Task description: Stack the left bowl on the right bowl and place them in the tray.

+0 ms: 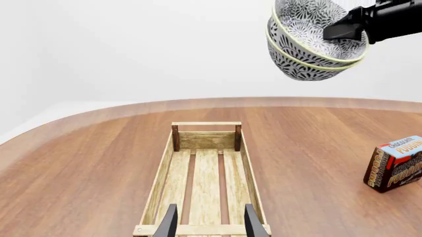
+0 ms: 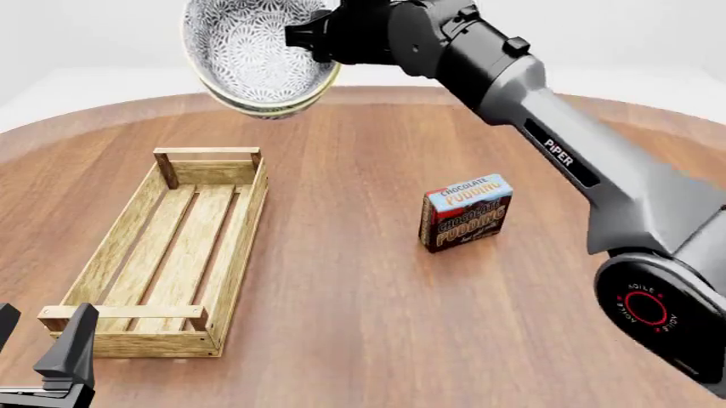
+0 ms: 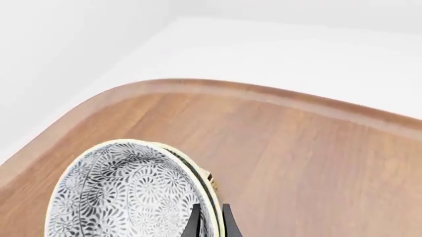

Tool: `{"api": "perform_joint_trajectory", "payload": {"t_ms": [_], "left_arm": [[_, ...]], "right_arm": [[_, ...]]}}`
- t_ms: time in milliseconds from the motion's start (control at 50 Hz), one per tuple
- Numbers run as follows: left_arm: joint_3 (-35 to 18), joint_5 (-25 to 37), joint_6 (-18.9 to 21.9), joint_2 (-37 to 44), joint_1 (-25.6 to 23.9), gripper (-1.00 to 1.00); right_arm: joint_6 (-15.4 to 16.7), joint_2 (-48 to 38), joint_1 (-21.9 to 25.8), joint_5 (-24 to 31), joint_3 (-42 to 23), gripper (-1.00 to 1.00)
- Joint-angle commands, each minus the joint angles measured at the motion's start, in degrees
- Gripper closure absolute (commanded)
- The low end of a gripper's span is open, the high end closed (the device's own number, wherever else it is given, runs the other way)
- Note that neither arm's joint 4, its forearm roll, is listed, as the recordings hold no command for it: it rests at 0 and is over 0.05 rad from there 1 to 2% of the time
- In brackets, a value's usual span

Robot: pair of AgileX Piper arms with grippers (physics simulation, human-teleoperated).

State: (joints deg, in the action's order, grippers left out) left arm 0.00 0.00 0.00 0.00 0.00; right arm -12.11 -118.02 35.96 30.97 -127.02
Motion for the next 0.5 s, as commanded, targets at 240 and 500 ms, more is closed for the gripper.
{"api": "perform_joint_trajectory", "payload": {"t_ms": [240, 500], "left_arm": [[0.0, 0.0, 0.0, 0.0, 0.0, -1.00], [0.0, 0.0, 0.0, 0.0, 0.0, -1.00]], "right_arm": [[-3.5, -25.2, 5.5, 7.0, -35.1, 1.00], [-5.9, -29.3, 7.5, 2.8, -35.2, 1.00]]}}
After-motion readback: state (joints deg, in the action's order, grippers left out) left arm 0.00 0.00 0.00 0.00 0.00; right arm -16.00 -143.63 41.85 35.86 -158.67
